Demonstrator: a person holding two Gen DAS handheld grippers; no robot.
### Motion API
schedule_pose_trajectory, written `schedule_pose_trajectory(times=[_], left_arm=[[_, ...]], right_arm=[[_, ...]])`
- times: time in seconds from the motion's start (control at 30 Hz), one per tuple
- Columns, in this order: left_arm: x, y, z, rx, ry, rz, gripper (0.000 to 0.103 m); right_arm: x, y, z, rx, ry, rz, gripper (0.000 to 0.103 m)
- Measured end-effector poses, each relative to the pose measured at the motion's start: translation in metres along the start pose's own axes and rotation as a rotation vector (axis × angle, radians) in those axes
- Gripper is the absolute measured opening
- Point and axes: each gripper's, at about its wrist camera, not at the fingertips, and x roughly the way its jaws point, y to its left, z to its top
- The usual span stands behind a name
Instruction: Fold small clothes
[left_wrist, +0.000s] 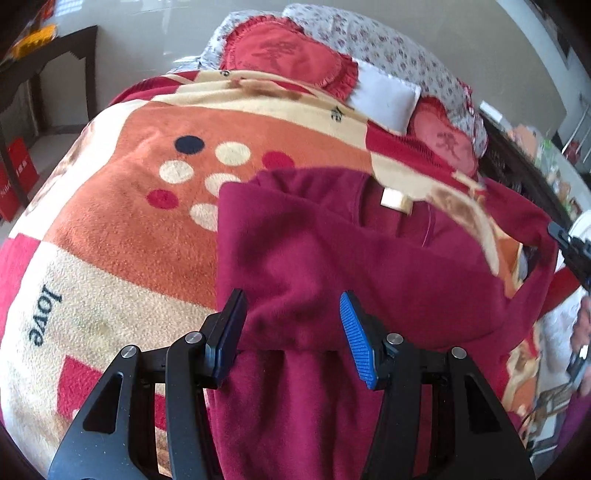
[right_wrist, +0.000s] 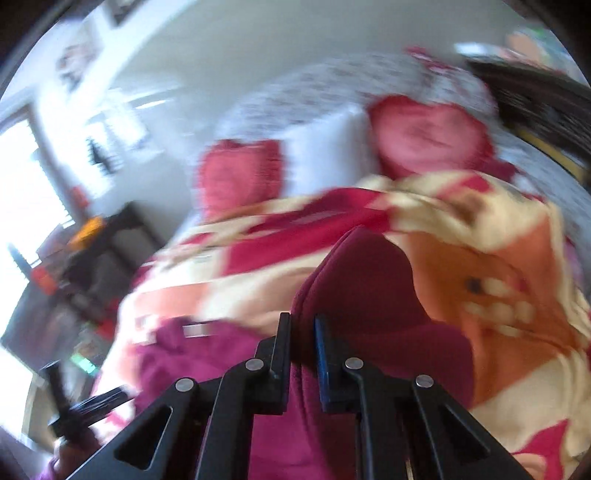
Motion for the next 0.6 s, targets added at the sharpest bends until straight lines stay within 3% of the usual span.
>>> schedule_pose_trajectory(times=[0.17,0.27,0.33,0.4,0.47,0.53,0.6], left_arm=[[-0.006,0.007,0.003,-0.044,-0.007,-0.048,0.052],[0.0,0.008,0.004,-0.058,0.015,-0.063,0.053],[0.006,0.006,0.003,-0.054,0.041,-0.069,0.055],[0.009,0.004,0.004,-0.048,0.054,-0.07,0.055],[0.01,-0.001,0.007,-0.03,0.038,-0.07,0.055],[0.013,-0.006,0.013,-0.015,0.018,-0.066,0.063],[0.022,-0.013,0.023,-0.003,0.008,-0.082,0.065]], right_arm=[[0.047,0.094,-0.038,-0.155,0.11,0.174,0.011],[0.095,0.123,-0.078,-0.222,0.243,0.174,0.011],[0.137,0.13,-0.108,-0.244,0.417,0.106,0.013],[0.152,0.134,-0.128,-0.292,0.492,0.051,0.016],[0.139,0.138,-0.132,-0.321,0.456,0.074,0.03],[0.118,0.135,-0.129,-0.281,0.431,0.111,0.042],[0.101,0.129,-0.125,-0.237,0.39,0.128,0.045]])
